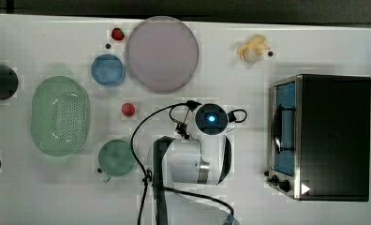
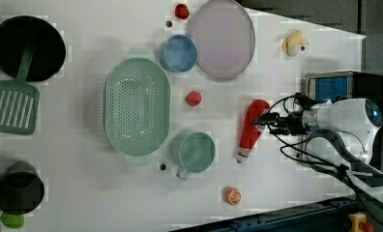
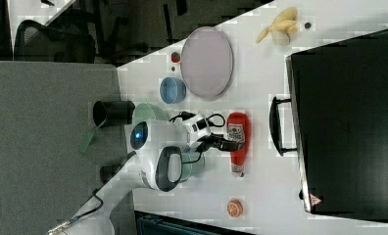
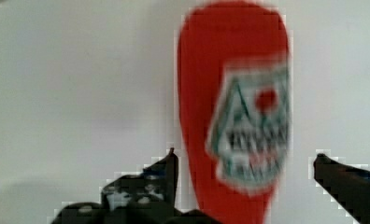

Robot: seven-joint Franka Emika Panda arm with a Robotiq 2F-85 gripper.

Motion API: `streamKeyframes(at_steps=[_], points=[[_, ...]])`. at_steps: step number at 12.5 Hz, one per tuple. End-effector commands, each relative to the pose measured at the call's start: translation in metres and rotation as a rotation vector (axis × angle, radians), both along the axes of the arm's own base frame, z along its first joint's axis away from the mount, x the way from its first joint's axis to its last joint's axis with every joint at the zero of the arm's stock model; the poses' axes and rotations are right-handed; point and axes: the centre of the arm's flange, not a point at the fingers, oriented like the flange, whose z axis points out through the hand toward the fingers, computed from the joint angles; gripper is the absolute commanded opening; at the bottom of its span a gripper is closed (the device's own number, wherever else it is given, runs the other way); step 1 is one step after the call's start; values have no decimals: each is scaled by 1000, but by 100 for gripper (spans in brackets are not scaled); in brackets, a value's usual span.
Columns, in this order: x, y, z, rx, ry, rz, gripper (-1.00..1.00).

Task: Pick ketchup from plate and place it on table.

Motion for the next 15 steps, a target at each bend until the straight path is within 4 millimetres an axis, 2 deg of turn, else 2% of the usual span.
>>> streamKeyframes(at_steps=[1,3,6,8,9,12,13,15], points=[[27,3,51,-13,-119,21,100],[39,2,104,-29,-169,-32,100],[50,1,208,-53,-225,-233,100],[51,1,274,-63,-245,-369,100],[48,2,300,-69,-231,-430,100],[36,5,363,-87,-177,-527,100],[32,6,377,-93,-149,-527,100],[22,6,391,-109,-64,-526,100]])
